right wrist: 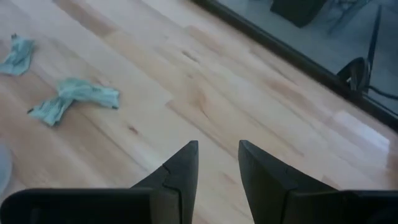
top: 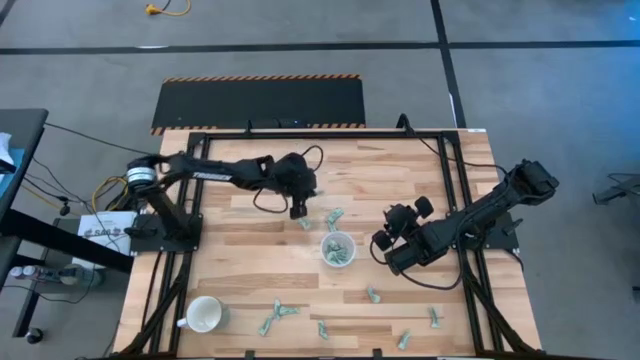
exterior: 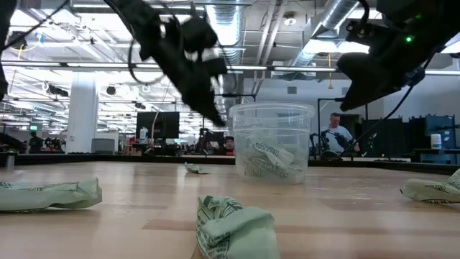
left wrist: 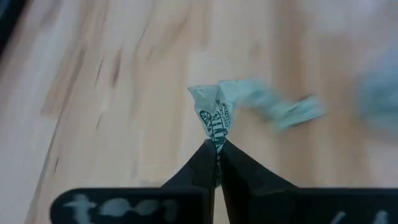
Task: Pick and place Stevia / Truvia into bins
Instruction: Put the stevia packet into the transparent container
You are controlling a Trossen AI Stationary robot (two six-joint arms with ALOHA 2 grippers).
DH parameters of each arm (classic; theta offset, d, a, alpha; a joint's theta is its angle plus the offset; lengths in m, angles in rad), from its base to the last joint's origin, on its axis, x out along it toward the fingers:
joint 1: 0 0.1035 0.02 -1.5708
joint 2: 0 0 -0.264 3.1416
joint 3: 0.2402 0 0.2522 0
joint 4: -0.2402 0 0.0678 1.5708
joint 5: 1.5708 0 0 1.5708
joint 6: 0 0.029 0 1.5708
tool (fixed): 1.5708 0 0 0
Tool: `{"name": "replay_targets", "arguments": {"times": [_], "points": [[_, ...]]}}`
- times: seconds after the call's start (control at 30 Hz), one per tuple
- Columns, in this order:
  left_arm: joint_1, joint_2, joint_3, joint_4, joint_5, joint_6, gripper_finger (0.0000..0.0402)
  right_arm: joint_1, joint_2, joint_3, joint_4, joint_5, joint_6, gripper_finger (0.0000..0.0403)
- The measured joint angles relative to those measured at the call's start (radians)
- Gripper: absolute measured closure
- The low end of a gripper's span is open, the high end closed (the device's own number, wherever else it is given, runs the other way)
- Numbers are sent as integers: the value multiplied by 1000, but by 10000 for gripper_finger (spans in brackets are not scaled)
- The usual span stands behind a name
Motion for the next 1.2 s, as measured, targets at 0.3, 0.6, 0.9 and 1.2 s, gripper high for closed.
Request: {"name": "replay_targets", "arguments": {"times": [0.3, 0.6, 0.9, 1.2], "points": [[-217, -109, 1, 65, 17, -6, 401, -37, 0, 0, 22, 36, -14, 296], [-319, -21, 3, 204, 21, 5, 401, -72, 0, 0, 77, 27, -93, 296], [-360, 34, 2, 255, 22, 0, 401, -74, 0, 0, 76, 11, -96, 296], [-385, 72, 1, 293, 57, -1, 401, -74, 0, 0, 86, 9, -96, 296]]}}
